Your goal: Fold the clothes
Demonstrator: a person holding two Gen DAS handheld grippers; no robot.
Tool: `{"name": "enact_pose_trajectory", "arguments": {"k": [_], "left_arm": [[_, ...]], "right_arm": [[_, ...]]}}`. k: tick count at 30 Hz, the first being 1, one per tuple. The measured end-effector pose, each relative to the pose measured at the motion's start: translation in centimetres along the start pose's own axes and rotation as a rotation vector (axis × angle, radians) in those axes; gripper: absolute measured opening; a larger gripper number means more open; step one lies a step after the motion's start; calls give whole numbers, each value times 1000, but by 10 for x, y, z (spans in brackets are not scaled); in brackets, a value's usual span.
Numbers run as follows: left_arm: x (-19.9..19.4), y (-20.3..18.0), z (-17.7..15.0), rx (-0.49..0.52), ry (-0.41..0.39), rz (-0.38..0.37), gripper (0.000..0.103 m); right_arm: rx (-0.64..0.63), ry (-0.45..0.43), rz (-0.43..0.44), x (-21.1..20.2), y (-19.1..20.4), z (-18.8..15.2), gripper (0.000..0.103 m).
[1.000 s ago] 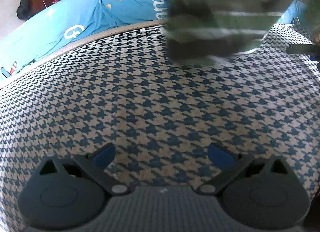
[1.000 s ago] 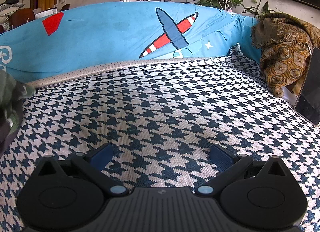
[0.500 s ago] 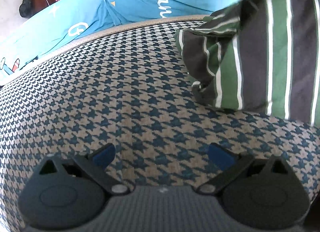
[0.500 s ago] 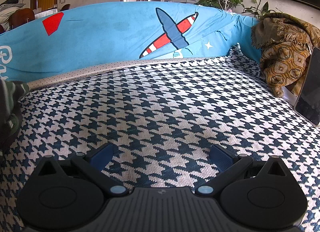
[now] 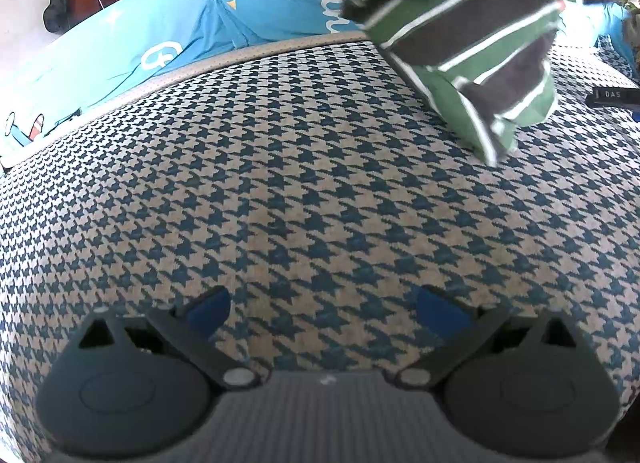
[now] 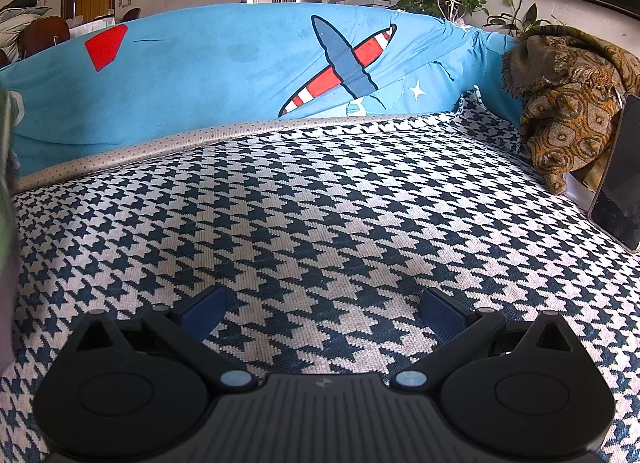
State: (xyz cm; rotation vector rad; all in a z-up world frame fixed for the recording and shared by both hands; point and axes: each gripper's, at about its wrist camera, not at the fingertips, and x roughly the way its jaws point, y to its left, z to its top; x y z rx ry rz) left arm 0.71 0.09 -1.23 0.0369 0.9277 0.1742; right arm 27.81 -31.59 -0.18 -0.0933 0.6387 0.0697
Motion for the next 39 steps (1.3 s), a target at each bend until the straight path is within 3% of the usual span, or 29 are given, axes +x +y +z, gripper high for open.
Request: {"name": "enact_pose_trajectory", "arguments": {"k": [19,23,32,39], "left_arm": [[9,-38,9,-7,15,-1,103],[-7,-40,-18,-3,13,-3,103],[-6,-48,6,2,14,-2,103],[-29,-42,19,-25,2,-28,103]], "right_arm": [[0,0,0,0,0,0,103],[0,1,3,1,0,1,103],[1,1,5,1,0,0,103],[1,2,4,1,0,0,103]]}}
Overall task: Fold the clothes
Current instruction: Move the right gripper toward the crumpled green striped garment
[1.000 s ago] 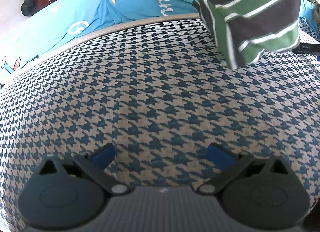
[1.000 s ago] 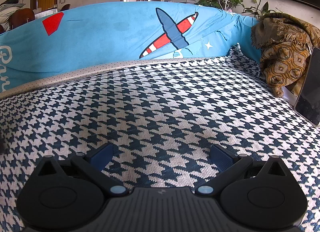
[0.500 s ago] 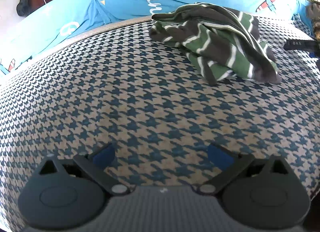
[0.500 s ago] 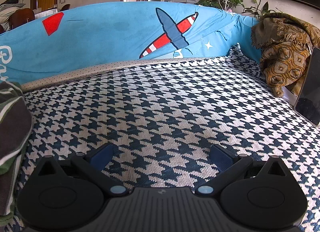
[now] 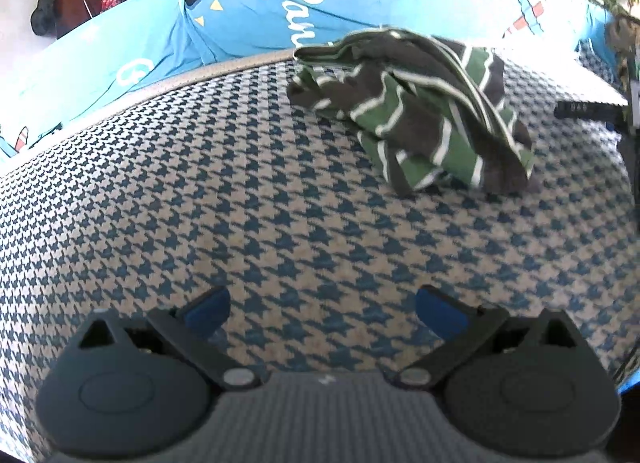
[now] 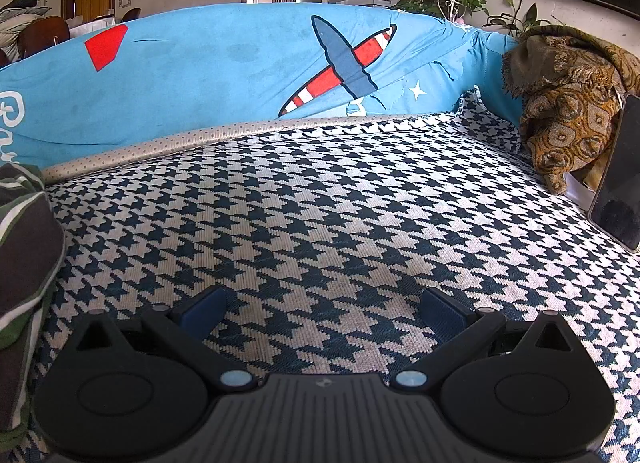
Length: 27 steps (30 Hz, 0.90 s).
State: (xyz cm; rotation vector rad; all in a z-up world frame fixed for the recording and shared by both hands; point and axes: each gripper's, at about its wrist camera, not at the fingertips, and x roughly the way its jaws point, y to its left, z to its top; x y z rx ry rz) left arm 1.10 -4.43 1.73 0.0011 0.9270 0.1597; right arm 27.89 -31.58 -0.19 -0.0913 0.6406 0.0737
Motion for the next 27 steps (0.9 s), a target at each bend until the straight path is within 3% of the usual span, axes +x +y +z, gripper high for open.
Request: {"name": "enact_pose_trajectory", "arguments": {"k": [13,22,27], "left_arm": [[26,4,31,3,9,-23,103],[44,9,54,-27,-11,-1,103],[43,17,58,-66,-19,-2,103]], "right_arm": [[1,2,-2,1,0,1,103],[25,59,-42,-24,9,-11,103],[24,104,-13,-31,12,-9,103]]}}
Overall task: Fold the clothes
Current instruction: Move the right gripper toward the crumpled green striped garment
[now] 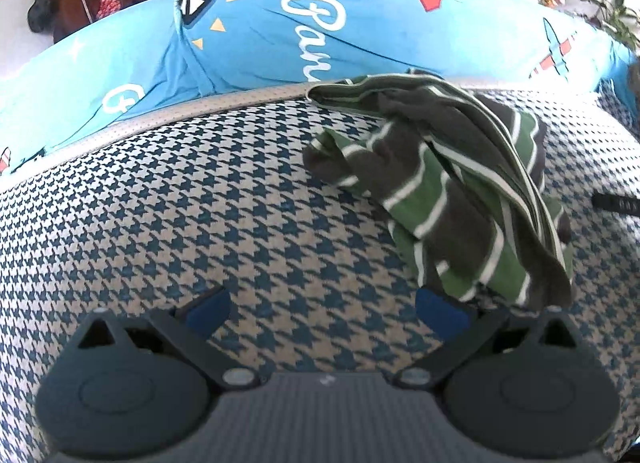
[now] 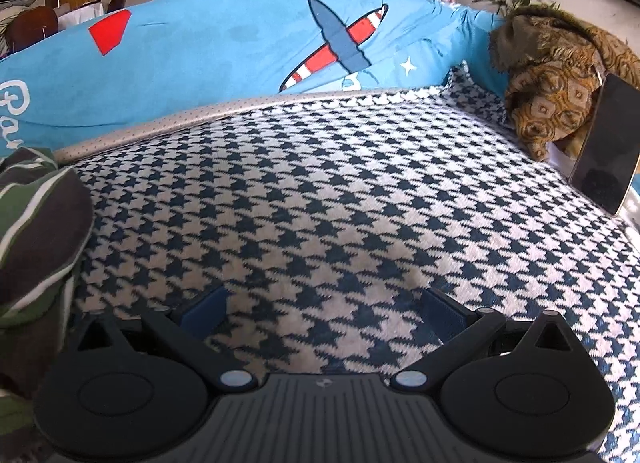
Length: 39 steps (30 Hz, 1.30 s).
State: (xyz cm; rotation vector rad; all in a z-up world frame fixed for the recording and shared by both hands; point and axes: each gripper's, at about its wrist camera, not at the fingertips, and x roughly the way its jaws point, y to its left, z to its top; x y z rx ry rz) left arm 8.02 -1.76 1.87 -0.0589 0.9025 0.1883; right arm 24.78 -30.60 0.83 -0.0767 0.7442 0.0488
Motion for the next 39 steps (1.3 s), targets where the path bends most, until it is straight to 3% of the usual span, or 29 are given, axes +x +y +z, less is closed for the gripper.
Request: {"name": "enact_pose_trajectory", "arguments": {"k": [5,11,22,39], "left_arm": [[1,2,-1,-8,15,7,103],[-2,-2,-3,-13,14,10,103],[2,3,-8,-23,25,39,103],[4,-6,-11,-3,54,34,103]], "right_arm": [[-28,45,27,-13,11,-1,103],[-61,33,95,-37,24,1,103],[-97,36,140,-68,50,-2,103],[-42,103,268,-111,78,-24,103]]}}
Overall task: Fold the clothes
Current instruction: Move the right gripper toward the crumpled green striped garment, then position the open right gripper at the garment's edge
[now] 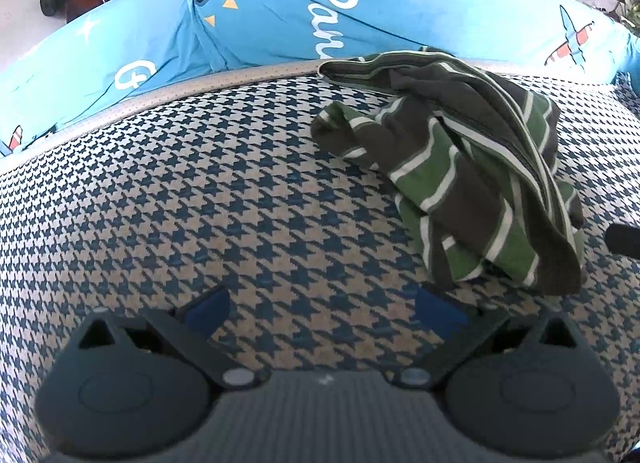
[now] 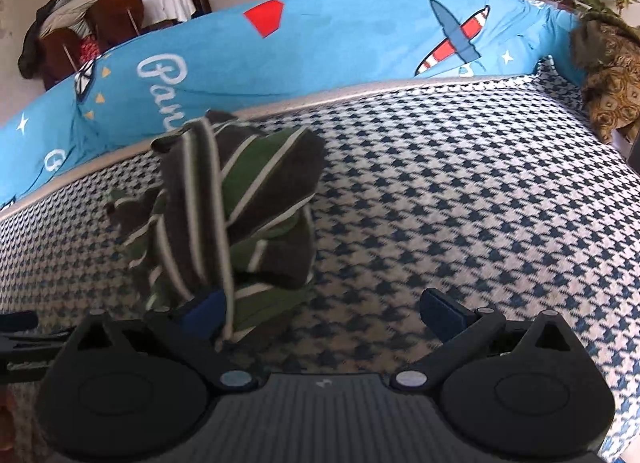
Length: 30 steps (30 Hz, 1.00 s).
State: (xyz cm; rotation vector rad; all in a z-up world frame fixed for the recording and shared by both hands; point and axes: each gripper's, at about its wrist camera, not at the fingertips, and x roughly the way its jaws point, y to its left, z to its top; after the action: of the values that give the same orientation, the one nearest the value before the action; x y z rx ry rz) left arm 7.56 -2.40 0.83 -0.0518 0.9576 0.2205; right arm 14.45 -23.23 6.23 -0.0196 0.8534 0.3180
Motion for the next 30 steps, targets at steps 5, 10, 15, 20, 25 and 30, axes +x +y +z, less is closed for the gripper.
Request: {"name": "enact_pose_trajectory", "arguments": {"k": [5,10,15,20,25,30], "left_arm": [[1,-6,-1,11,0,4,103],[1,-9,-3,18,5,13,103],[0,-12,-7,23,10,18,103],[-3,-14,-11,38,15,11,103],[-6,-14,-13,40,17,5,103],[-10,-10,-14,37,16,-4,103]], "right_arm": [[-30,-2,2,-4,10,-6,103],[-5,3,-2,-5,8,-6,103],[14,14,7,-7,5,-4,103],[-38,12,-7,-7,12,-4,103],[-64,18,-8,-7,18,-4,103],[-86,34,-11,-6,23,-5,103]]}}
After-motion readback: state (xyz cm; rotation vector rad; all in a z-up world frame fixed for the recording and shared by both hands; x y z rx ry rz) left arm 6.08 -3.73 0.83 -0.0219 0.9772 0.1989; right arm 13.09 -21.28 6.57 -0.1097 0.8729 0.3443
